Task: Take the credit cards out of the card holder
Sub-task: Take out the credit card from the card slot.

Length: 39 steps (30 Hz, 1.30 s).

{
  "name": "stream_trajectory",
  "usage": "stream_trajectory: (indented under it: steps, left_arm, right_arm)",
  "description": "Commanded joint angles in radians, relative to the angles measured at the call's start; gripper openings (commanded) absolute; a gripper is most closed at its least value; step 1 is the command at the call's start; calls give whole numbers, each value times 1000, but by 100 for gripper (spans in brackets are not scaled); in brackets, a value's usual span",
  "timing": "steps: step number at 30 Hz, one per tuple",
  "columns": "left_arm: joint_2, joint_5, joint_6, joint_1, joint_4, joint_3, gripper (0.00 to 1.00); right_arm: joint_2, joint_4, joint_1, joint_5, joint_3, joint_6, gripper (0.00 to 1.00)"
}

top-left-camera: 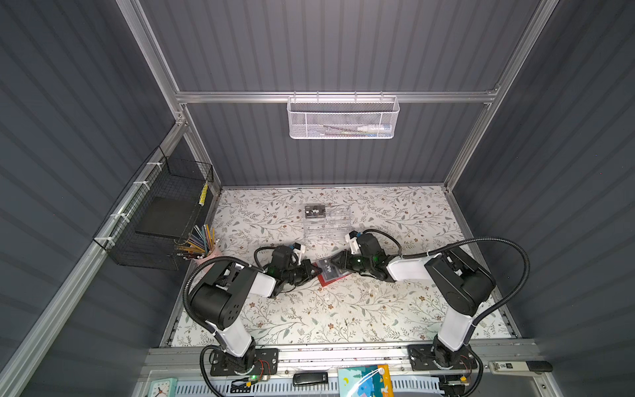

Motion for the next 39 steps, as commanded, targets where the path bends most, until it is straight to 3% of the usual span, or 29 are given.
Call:
stream_trajectory:
  steps: [1,8,11,13,24,33,39]
  left_arm:
    - [19,-9,37,-6,-24,22,0]
    - [17,-32,65,-6,-76,31,0]
    - [-12,-56,89,-6,-137,36,9]
    - [-31,-67,93,-6,-167,39,20]
    - [-145,-164,124,7,-377,74,24]
    - [-235,-142,83,11,-406,109,58]
    - [-170,-90,6,11,-319,159,73]
  right_arm:
    - [34,-110,15,21,13,-29,41]
    - [47,-184,19,95,50,-44,40]
    - [41,-184,20,106,47,-44,41]
    - [46,-181,21,108,50,-43,41]
    - [3,-171,49,147,20,-55,41]
    - [-57,-70,49,105,-52,-15,41]
    - [-92,-49,51,109,-93,-4,41]
